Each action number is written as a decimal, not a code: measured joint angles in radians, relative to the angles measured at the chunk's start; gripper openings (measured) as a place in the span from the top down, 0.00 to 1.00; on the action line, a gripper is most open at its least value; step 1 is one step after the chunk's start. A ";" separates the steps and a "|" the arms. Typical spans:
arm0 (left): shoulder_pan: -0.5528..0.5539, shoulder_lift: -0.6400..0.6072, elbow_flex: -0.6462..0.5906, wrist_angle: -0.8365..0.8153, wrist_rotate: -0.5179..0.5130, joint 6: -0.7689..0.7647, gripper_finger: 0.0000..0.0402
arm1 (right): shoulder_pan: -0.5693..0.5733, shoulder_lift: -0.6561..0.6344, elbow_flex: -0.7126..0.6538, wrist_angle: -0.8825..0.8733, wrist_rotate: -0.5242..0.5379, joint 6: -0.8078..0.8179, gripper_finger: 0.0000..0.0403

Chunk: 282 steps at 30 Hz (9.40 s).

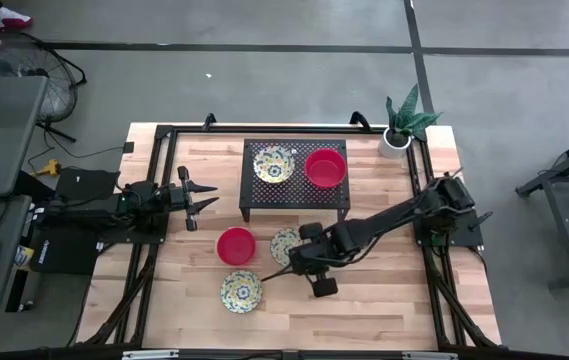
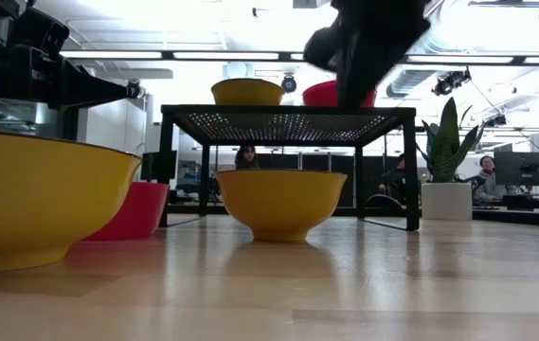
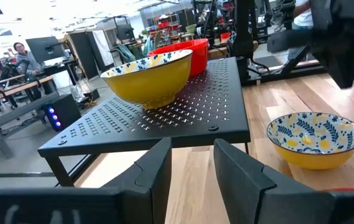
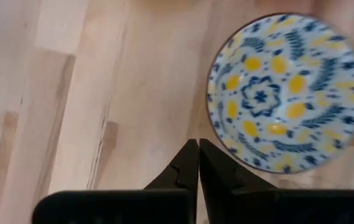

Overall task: Pick & Place Mini bowls
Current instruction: Stack the top yellow patterned bowl on the yellow patterned bowl on the shelf, then stack the red bowl on the red bowl on the shelf

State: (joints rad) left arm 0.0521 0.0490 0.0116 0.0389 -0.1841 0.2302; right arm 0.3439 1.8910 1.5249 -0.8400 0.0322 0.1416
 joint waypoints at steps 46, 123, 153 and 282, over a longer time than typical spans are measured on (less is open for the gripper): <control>0.000 0.000 0.000 0.000 0.000 0.000 0.71 | 0.003 0.129 -0.001 0.082 0.066 -0.280 0.86; 0.000 0.000 0.000 0.000 0.000 0.000 0.71 | 0.015 0.146 0.758 -0.363 0.429 -0.513 1.00; 0.000 0.000 0.000 0.000 0.000 0.000 0.71 | -0.306 0.163 0.806 -0.434 0.419 -0.614 1.00; 0.000 0.000 0.000 0.000 0.000 0.000 0.71 | 0.025 0.111 0.587 -0.331 0.237 0.283 0.82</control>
State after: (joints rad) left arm 0.0521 0.0494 0.0116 0.0388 -0.1837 0.2305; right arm 0.3690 2.0021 2.1118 -1.1715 0.2690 0.4251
